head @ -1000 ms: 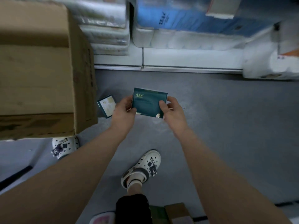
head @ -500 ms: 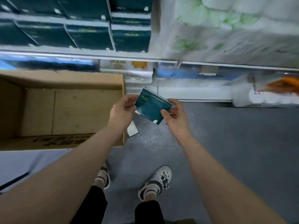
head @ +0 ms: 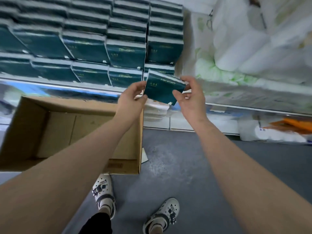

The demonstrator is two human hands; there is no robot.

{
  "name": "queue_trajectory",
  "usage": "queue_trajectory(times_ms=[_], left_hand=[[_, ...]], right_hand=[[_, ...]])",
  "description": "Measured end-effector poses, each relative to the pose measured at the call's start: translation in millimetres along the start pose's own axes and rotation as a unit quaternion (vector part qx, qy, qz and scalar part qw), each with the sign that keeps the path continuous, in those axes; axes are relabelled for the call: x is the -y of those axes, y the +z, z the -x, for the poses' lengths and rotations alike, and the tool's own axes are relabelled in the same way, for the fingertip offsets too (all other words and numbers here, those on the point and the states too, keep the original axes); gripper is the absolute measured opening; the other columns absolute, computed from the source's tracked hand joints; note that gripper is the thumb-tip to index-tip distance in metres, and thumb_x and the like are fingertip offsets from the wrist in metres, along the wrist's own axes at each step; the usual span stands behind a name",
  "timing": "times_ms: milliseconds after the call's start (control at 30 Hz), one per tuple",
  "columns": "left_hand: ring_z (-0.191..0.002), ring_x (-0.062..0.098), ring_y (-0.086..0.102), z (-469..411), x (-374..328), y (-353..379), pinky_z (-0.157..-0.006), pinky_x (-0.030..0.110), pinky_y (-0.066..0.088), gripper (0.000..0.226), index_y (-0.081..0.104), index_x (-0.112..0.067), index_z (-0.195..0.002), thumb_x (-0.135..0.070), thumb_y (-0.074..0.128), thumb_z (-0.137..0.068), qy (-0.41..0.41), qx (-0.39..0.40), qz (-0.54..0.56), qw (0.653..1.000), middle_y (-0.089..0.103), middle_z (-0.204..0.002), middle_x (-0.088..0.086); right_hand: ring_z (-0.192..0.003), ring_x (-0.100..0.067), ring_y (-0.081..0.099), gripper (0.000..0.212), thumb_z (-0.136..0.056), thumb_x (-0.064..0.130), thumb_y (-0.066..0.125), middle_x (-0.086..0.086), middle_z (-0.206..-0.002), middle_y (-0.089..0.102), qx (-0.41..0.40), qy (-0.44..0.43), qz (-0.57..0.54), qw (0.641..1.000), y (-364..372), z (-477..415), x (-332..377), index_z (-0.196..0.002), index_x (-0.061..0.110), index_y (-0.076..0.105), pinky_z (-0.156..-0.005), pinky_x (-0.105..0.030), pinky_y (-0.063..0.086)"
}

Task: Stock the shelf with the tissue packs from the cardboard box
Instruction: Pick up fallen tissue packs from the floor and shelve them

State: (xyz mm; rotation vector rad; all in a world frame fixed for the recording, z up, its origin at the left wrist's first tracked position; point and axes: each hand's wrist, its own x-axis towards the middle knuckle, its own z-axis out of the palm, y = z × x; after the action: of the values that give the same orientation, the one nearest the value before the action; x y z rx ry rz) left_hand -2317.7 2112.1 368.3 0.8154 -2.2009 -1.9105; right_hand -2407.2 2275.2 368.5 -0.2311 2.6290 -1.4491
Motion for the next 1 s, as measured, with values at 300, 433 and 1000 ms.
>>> queue_trajectory(times_ms=[300,433,1000], left_hand=[[-0.112,0.008,0.056,-36,-14,9,-0.094,0.018,0.045,0.053,0.042,-0.022,-0.143,-0.005,0.054,-0.095,0.012,0.004,-0.001,1.000,0.056,-0.120,-0.002],[-0.116,0.004,0.053,-46,-17,16,-0.093,0.015,0.045,0.059,0.035,-0.023,-0.148,-0.006,0.054,-0.095,0.004,-0.002,0.010,1.000,0.055,-0.125,-0.006],[-0.124,-0.008,0.046,-56,-12,36,-0.109,0.024,0.038,0.072,0.014,-0.014,-0.155,-0.004,0.053,-0.095,0.000,0.010,0.016,1.000,0.038,-0.153,-0.001]], right_hand=[[-0.073,-0.003,0.054,0.041,-0.087,0.009,0.069,0.006,-0.096,0.048,-0.038,-0.069,0.029,0.996,12,-53,15,-0.126,0.019,0.060,-0.075,-0.008,0.044],[-0.086,-0.011,0.059,0.043,-0.089,0.006,0.064,-0.003,-0.110,0.060,-0.058,-0.080,0.041,0.994,20,-60,17,-0.130,0.017,0.057,-0.082,-0.011,0.045],[-0.098,-0.014,0.055,0.056,-0.092,-0.005,0.049,0.003,-0.115,0.049,-0.005,-0.074,0.014,0.997,28,-59,18,-0.146,0.011,0.040,-0.091,-0.010,0.043]])
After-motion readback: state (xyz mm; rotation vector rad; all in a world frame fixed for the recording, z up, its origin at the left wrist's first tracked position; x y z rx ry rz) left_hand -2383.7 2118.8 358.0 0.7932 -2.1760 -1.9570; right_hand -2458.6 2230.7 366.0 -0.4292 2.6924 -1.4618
